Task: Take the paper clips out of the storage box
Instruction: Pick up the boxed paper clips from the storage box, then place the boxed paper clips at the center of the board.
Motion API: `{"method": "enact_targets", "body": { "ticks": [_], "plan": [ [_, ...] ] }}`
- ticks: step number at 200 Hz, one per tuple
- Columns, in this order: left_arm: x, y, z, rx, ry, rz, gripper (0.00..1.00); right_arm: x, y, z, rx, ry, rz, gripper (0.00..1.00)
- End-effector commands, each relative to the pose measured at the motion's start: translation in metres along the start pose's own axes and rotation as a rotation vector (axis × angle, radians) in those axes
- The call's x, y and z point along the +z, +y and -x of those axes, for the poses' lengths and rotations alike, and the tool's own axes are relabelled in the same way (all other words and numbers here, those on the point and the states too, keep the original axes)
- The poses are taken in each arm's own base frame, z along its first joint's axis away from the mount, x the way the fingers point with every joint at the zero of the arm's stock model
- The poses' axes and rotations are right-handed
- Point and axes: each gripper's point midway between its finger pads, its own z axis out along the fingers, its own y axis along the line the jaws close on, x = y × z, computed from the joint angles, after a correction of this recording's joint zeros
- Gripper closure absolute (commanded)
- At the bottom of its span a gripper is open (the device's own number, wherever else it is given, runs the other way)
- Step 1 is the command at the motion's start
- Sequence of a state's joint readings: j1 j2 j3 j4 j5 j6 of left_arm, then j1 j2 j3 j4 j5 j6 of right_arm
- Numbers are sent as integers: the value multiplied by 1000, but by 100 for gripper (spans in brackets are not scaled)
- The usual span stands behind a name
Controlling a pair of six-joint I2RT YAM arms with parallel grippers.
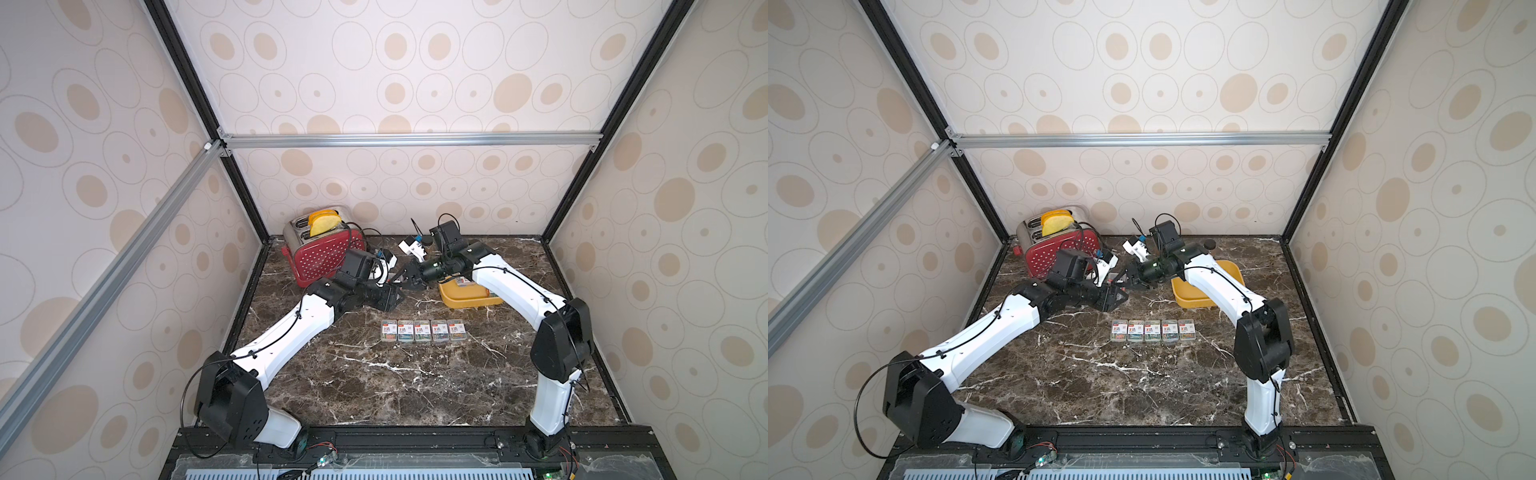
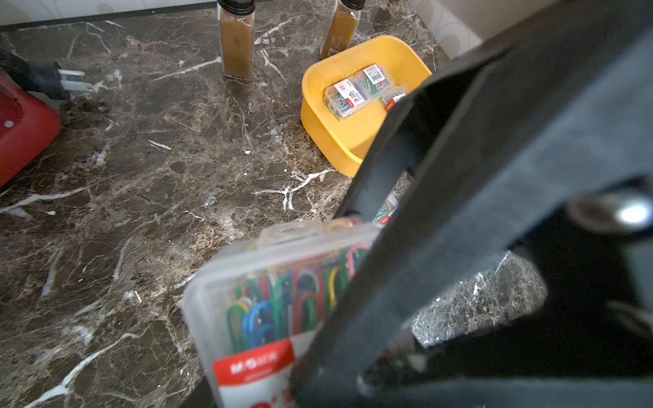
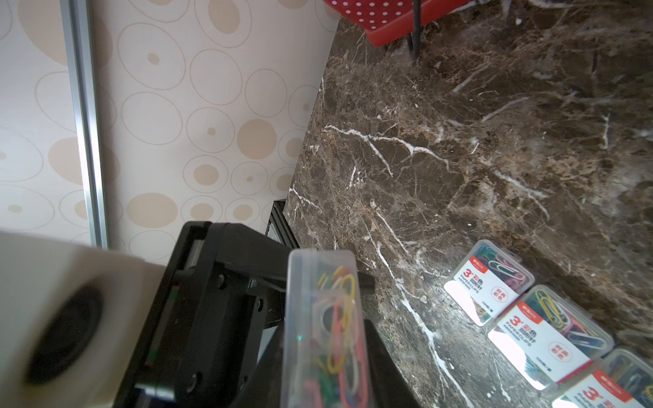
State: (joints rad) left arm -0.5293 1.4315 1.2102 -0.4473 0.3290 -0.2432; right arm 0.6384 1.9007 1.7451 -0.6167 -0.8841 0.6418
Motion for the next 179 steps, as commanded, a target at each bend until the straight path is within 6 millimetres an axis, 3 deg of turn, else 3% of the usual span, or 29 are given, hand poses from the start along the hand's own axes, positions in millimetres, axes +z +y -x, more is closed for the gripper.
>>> {"method": "enact_targets", "body": {
  "ticks": [1, 33, 73, 127, 179],
  "plan": [
    [-14, 16, -10, -21, 13, 87, 67, -6, -4, -2, -7, 24, -31, 48],
    [-15, 25, -43, -90, 87, 106, 68, -35, -22, 7, 0, -30, -85, 29],
    [7, 43, -90, -207, 223, 102, 69, -61, -48, -3, 18, -39, -165, 26],
    [42, 61, -127, -257, 358, 131, 71, -62, -61, -24, 55, -21, -178, 27],
    [50, 75, -143, -292, 402, 169, 70, -62, -62, -26, 58, -13, -176, 28]
  ]
}}
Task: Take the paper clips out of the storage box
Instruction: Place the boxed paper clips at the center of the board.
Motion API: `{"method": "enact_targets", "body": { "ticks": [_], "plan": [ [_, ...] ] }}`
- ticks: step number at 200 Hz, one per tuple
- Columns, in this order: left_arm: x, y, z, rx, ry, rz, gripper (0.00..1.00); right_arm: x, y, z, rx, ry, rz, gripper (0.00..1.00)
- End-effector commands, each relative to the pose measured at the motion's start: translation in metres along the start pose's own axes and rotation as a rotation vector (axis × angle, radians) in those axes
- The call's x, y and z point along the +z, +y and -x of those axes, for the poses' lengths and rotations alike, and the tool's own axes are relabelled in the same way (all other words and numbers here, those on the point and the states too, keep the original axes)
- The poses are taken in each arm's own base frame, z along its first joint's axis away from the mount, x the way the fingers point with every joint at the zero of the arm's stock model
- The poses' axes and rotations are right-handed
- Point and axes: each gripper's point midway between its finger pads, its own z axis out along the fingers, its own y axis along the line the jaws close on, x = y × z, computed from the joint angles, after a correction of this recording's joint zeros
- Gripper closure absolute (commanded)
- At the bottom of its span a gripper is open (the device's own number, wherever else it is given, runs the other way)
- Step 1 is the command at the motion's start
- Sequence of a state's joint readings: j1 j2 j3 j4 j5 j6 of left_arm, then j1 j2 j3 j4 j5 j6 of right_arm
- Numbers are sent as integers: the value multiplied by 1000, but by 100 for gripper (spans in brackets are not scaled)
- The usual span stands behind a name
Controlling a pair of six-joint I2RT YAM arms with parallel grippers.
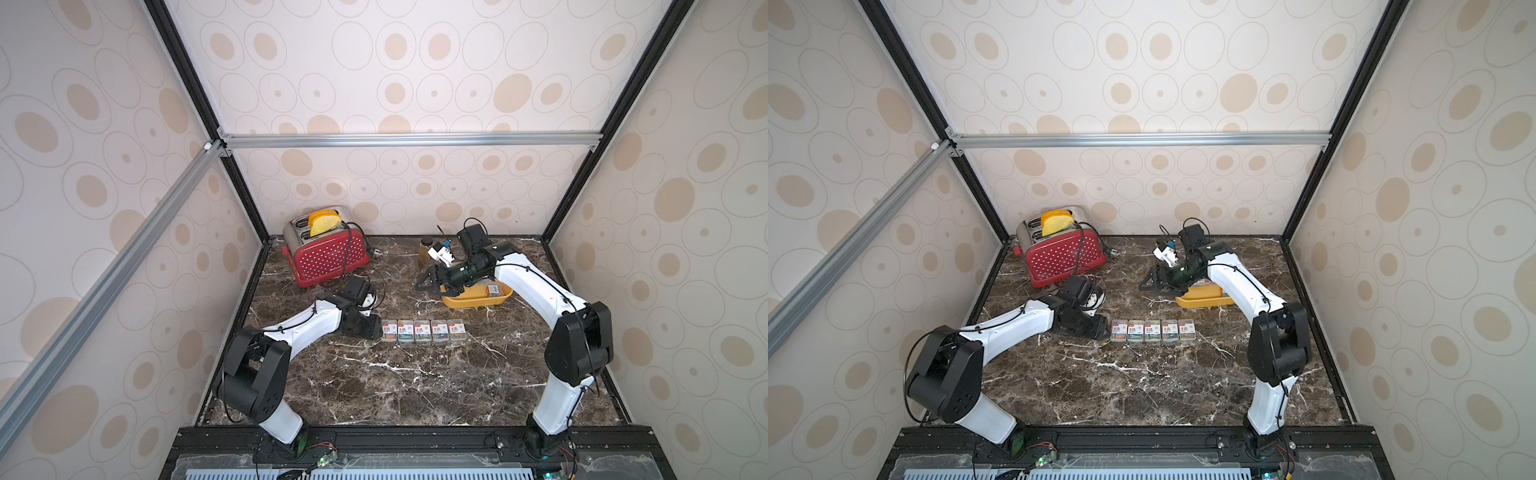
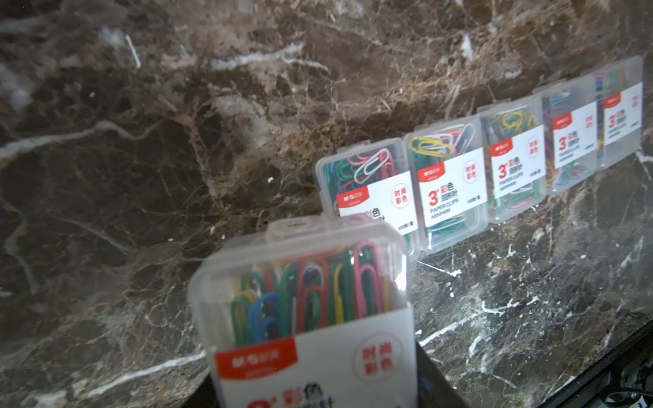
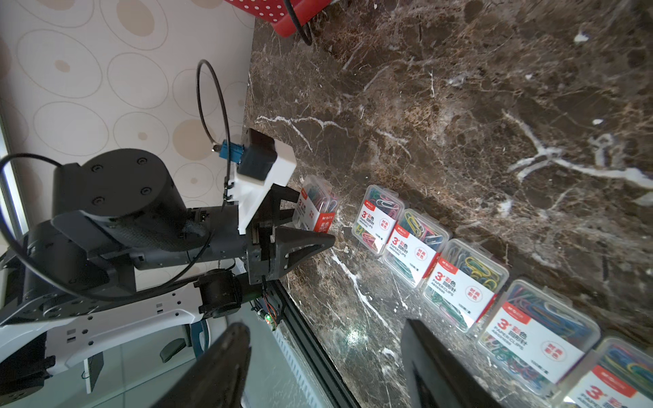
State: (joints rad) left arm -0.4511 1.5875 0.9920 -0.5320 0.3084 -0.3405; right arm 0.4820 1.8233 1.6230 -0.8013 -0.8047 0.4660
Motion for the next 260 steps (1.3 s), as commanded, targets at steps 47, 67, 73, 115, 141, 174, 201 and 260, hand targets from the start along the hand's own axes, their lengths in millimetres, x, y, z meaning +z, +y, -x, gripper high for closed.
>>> {"method": "enact_targets", "body": {
  "ticks": [47, 67, 73, 115, 141, 174, 201, 260],
  "plan": [
    [14, 12, -2, -45, 24, 20, 64, -6, 7, -4, -22, 1, 11, 28],
    [18, 12, 0, -42, 19, 17, 62, -5, 7, -4, -22, 4, 12, 29],
    [19, 12, 1, -40, 17, 16, 62, -4, 7, -4, -21, 6, 14, 29],
    [25, 11, 1, -33, 31, 9, 60, -3, 6, -3, -17, 11, 19, 29],
    [29, 13, -2, -34, 47, 9, 56, -3, 7, -1, -18, 10, 20, 29],
    [31, 14, -2, -35, 55, 15, 50, -1, 7, 0, -14, 14, 26, 29],
    [32, 14, -1, -33, 59, 16, 45, -1, 7, 1, -13, 11, 30, 30],
    [30, 14, -3, -30, 63, 17, 26, 0, 8, 3, -7, 8, 37, 29]
  ]
}}
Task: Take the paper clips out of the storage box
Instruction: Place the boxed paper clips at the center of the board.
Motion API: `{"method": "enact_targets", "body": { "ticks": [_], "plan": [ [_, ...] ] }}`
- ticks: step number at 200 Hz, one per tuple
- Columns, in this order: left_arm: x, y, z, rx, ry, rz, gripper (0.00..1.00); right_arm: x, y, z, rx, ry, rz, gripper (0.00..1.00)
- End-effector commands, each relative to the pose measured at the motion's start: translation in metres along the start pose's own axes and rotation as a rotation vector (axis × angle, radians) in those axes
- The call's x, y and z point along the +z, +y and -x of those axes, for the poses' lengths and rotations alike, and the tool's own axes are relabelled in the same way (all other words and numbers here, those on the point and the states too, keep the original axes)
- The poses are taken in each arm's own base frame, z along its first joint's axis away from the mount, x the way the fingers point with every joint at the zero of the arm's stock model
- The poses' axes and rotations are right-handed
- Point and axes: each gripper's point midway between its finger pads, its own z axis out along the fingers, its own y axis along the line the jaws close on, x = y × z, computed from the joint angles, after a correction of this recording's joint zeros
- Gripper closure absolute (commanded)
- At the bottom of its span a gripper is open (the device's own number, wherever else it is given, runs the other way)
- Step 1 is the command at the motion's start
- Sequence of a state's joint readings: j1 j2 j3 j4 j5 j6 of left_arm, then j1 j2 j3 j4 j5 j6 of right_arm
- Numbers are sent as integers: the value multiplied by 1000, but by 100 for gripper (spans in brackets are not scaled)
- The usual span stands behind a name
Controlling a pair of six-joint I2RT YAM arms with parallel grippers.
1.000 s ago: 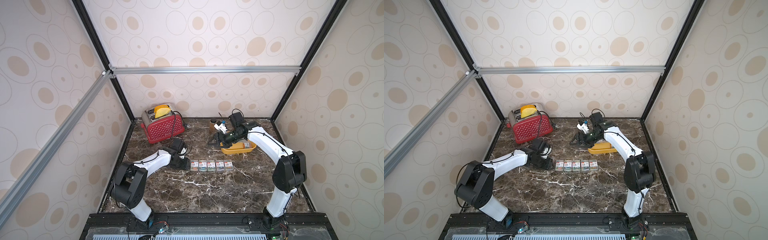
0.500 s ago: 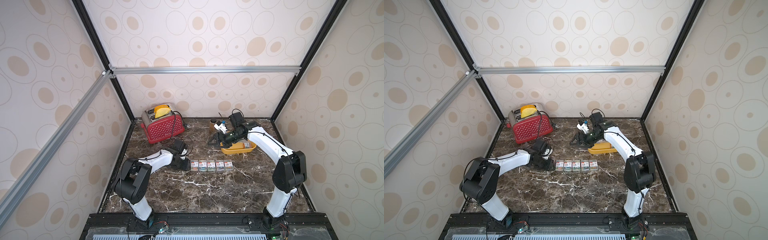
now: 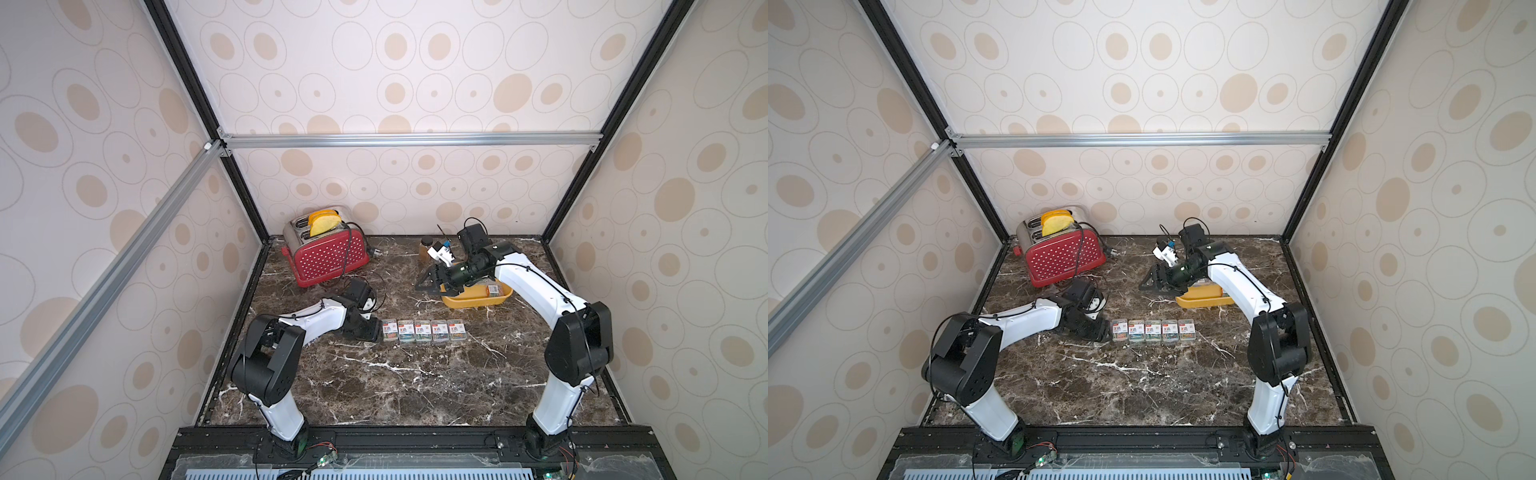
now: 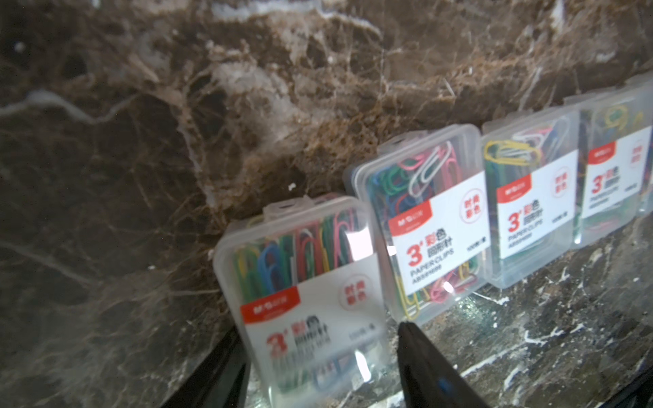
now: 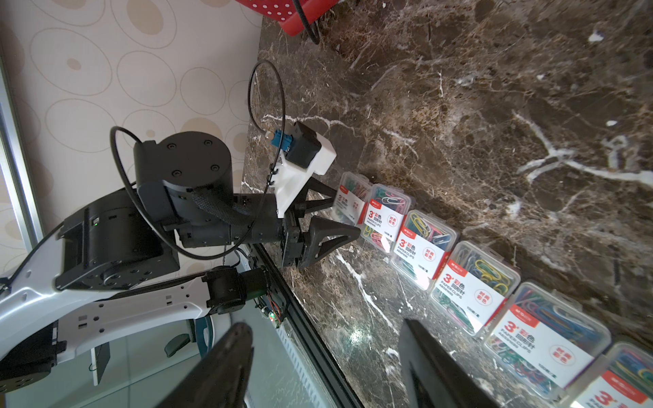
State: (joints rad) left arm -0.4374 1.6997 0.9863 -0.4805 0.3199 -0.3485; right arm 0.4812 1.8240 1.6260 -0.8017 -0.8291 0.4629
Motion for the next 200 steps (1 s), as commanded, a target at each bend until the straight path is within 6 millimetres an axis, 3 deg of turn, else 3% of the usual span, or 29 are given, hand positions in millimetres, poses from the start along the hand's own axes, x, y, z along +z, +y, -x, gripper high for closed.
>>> {"method": "enact_targets", "body": {
  "ticks": [1, 34, 92, 112, 157, 200],
  "plan": [
    [-1, 2, 3, 6, 3, 8, 26, 0, 4, 4, -3, 2, 13, 29],
    [-6, 3, 4, 0, -7, 9, 24, 0, 5, 5, -2, -4, 19, 30],
    [-43, 0, 15, -45, -121, -18, 33, 0, 6, 6, -3, -8, 20, 30],
    [-52, 2, 20, -56, -156, -13, 40, 0, 6, 6, -4, -8, 16, 30],
    [-42, 24, 23, -111, -124, 62, 58, -1, 2, 5, -8, -7, -11, 29],
    [-29, 36, 24, -120, -93, 112, 62, -4, -3, 4, -22, -6, -54, 26]
  ]
}}
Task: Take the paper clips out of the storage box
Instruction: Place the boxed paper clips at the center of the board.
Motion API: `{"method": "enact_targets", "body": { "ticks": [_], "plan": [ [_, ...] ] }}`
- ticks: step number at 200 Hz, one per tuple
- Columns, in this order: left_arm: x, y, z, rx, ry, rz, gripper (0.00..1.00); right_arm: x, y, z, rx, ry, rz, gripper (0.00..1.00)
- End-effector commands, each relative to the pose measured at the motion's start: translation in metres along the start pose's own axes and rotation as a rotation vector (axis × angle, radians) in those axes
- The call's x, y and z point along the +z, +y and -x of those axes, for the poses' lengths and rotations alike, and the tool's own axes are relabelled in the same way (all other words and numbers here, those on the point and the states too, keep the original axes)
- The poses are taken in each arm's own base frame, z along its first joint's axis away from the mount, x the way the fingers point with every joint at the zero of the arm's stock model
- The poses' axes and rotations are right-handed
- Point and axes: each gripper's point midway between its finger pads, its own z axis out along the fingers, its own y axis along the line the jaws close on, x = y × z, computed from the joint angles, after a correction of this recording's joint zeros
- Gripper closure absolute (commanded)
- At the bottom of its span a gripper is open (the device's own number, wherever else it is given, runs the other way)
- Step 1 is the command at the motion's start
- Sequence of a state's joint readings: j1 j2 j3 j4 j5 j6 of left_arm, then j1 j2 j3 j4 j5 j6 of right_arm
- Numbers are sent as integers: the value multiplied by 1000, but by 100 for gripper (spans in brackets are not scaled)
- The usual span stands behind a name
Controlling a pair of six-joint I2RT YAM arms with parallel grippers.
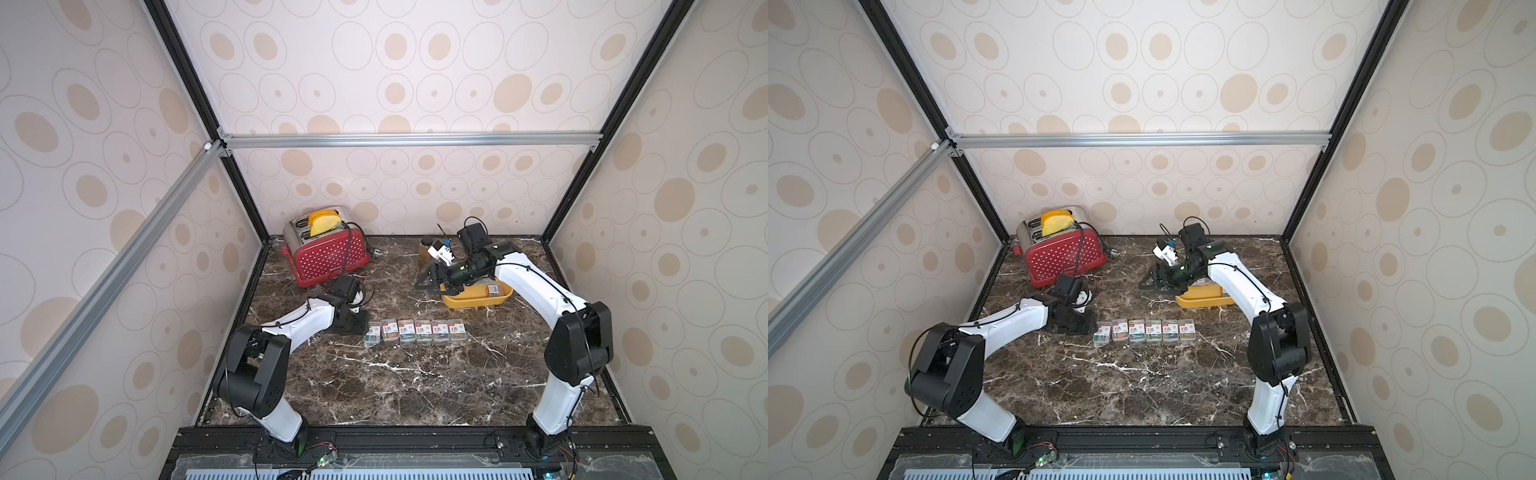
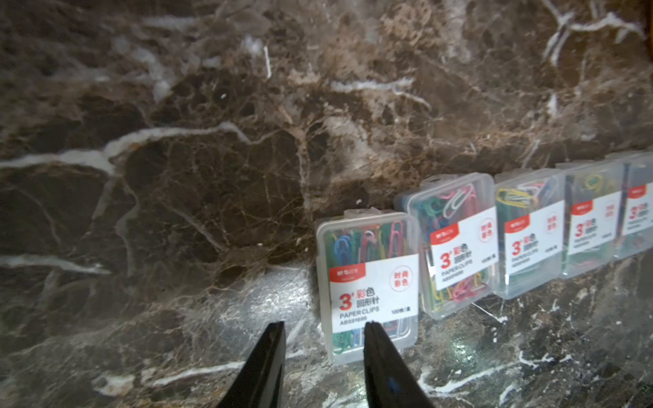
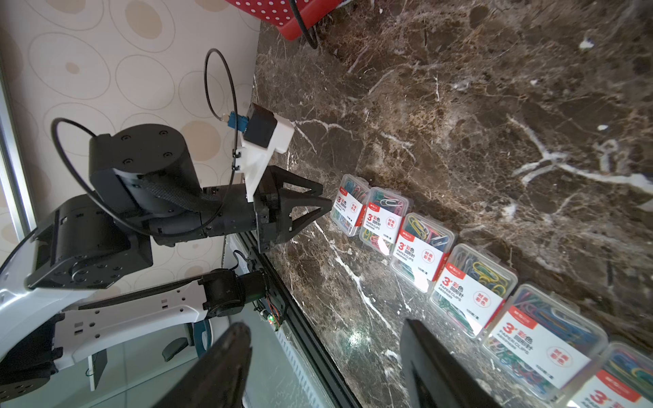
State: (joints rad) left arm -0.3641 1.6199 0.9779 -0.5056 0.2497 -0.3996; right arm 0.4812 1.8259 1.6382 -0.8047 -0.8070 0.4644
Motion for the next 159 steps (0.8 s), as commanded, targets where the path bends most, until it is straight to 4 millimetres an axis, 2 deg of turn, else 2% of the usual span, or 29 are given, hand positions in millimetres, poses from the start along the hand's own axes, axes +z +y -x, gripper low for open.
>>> {"method": "enact_targets", "body": {
  "ticks": [1, 42, 103, 159],
  "plan": [
    [0, 6, 12, -9, -11, 42, 62, -2, -2, 0, -19, 6, -34, 26],
    [9, 10, 12, -3, 2, 60, 63, -4, -4, 0, -28, 7, -59, 26],
    [-13, 6, 23, 3, -79, 51, 64, -5, -4, 2, -28, 4, -62, 26],
    [0, 21, 19, -11, -39, 111, 66, -6, -7, 3, -35, 1, -91, 26]
  ]
}}
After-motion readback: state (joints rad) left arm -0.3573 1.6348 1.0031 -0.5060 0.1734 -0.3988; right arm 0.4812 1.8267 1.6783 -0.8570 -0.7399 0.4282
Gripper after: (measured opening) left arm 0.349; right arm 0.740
